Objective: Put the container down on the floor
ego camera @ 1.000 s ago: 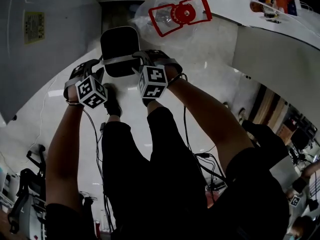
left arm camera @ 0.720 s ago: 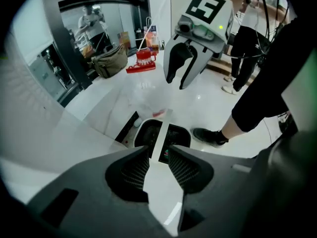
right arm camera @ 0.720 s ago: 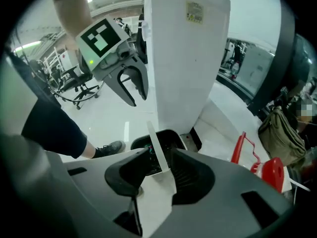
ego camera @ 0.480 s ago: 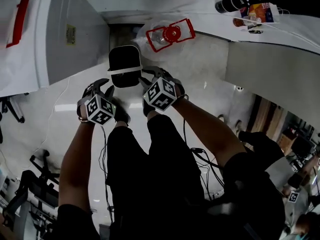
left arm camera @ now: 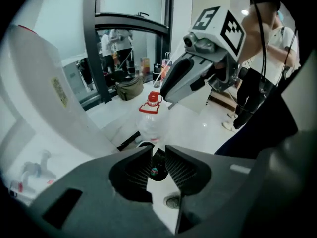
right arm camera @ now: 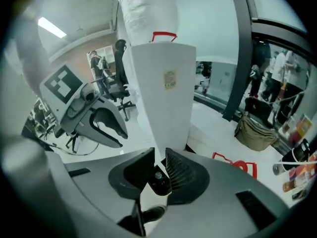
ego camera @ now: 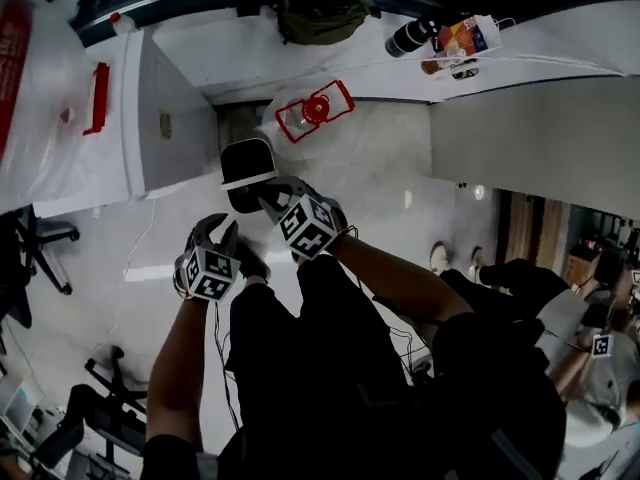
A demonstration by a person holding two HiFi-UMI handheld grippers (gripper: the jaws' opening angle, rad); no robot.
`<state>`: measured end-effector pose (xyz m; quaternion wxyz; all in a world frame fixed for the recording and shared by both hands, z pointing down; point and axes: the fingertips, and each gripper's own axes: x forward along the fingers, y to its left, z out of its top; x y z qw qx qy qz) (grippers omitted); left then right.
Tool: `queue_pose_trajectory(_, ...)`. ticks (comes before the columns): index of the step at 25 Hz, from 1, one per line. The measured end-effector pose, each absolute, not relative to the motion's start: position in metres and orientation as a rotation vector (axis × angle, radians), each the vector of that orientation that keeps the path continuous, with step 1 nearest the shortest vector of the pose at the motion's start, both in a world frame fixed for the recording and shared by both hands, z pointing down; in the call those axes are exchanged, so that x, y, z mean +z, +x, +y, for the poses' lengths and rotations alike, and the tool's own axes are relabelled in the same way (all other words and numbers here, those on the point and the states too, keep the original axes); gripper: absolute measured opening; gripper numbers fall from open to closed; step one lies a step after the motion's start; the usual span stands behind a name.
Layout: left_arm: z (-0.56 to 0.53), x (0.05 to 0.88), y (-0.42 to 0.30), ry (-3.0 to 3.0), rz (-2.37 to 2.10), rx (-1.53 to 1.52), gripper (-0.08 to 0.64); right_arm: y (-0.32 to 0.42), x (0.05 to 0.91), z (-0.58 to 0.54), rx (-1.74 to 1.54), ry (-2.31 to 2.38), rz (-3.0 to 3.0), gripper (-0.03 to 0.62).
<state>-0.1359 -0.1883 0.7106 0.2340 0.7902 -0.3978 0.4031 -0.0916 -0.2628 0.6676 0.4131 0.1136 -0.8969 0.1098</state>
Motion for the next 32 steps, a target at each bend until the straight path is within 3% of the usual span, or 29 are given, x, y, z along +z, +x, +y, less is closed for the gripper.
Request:
queue_pose_trajectory(10, -0.208, 0.583, -0.137, 2.22, -1.257, 0.823, 0.017, -0.096, 0.535, -0.27, 0.394, 0.425, -2.399, 0.037)
queue_pose_trajectory(24, -0.224, 0.426, -0.124, 2.341, -1.393, 0.408, 0.011, -0.074, 0.403, -0.292, 0.384, 0.609, -2.593, 0.025)
queue_pose_trajectory(32, -0.234, 0.358, -0.12, 2.378, -1.507, 0.322, 0.011, -0.064, 0.357, -0.293, 0.39, 0.647, -2.663, 0.018)
